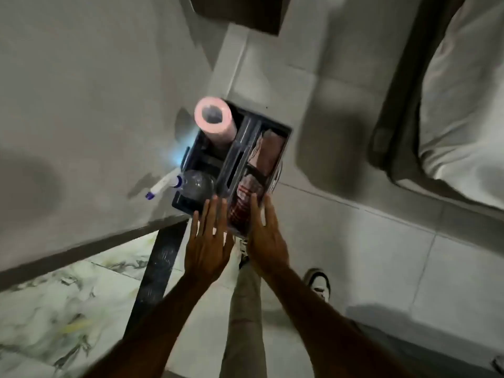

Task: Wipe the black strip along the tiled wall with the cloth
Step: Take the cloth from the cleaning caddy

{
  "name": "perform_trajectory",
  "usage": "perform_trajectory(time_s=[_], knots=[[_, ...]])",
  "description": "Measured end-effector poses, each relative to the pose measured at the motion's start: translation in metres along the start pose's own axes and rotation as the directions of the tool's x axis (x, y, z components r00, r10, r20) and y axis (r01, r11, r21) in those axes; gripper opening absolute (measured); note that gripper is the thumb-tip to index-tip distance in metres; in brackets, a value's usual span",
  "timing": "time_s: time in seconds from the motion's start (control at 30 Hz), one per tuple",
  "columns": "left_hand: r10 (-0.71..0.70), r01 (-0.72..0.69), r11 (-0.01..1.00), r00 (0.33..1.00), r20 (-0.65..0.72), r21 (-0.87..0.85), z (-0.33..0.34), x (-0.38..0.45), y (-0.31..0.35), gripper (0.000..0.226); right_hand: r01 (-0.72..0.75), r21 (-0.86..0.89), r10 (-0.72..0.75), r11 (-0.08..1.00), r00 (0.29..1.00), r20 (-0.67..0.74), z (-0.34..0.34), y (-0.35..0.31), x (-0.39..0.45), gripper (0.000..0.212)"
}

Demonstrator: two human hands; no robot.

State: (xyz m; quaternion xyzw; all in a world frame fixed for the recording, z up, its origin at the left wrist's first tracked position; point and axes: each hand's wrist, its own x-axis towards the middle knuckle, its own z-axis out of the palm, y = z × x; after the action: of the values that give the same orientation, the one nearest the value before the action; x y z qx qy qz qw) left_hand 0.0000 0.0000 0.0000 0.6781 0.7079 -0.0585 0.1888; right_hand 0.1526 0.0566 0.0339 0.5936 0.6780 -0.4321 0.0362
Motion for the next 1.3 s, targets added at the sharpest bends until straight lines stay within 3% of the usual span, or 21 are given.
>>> perform_trajectory(time_s=[0.07, 0.2, 0.33, 0.43, 0.57, 0.67, 0.8, 0.93, 1.17, 1.3], knots=[[0.008, -0.008, 1.000, 1.000, 0.006, -0.015, 0.025, 0.014, -0.025, 0.069, -0.050, 0.061, 0.045, 0.997, 0.996, 0.077, 0.035, -0.002, 0.033, 0.094], [0.140, -0.144, 0.989, 0.984, -0.108, -0.022, 0.069, 0.054, -0.058, 0.060, -0.198, 0.204, 0.186, 0.959, 0.980, 0.073, 0.089, -0.005, 0.105, 0.098], [0.166, -0.196, 0.961, 0.973, -0.161, -0.197, 0.088, 0.096, -0.063, 0.063, -0.347, 0.186, 0.336, 0.919, 0.937, 0.092, 0.122, 0.013, 0.150, 0.112], [0.169, -0.213, 0.951, 0.965, -0.200, -0.224, 0.097, 0.106, -0.067, 0.068, -0.368, 0.171, 0.355, 0.914, 0.929, 0.103, 0.138, 0.021, 0.164, 0.105], [0.230, -0.279, 0.935, 0.946, -0.227, -0.217, 0.107, 0.108, -0.080, 0.068, -0.296, -0.026, 0.294, 0.955, 0.954, -0.065, 0.162, 0.025, 0.171, 0.078], [0.246, -0.294, 0.927, 0.945, -0.215, -0.231, 0.108, 0.110, -0.082, 0.067, -0.303, -0.076, 0.295, 0.950, 0.950, -0.101, 0.165, 0.024, 0.174, 0.072], [0.236, -0.279, 0.931, 0.951, -0.198, -0.235, 0.099, 0.107, -0.078, 0.067, -0.322, 0.088, 0.331, 0.943, 0.934, -0.133, 0.147, 0.019, 0.171, 0.075], [0.171, -0.213, 0.943, 0.970, -0.175, -0.255, 0.078, 0.100, -0.067, 0.069, -0.393, 0.305, 0.430, 0.867, 0.901, -0.061, 0.124, 0.002, 0.155, 0.056], [0.054, -0.114, 0.950, 0.977, -0.208, -0.290, 0.036, 0.025, -0.026, 0.070, -0.152, 0.260, 0.184, 0.954, 0.977, -0.104, 0.082, -0.014, 0.076, 0.075], [-0.146, 0.087, 0.953, 0.972, -0.187, -0.291, 0.034, -0.061, -0.006, 0.065, -0.019, 0.256, 0.051, 0.967, 0.991, -0.121, 0.061, -0.017, 0.010, 0.070]])
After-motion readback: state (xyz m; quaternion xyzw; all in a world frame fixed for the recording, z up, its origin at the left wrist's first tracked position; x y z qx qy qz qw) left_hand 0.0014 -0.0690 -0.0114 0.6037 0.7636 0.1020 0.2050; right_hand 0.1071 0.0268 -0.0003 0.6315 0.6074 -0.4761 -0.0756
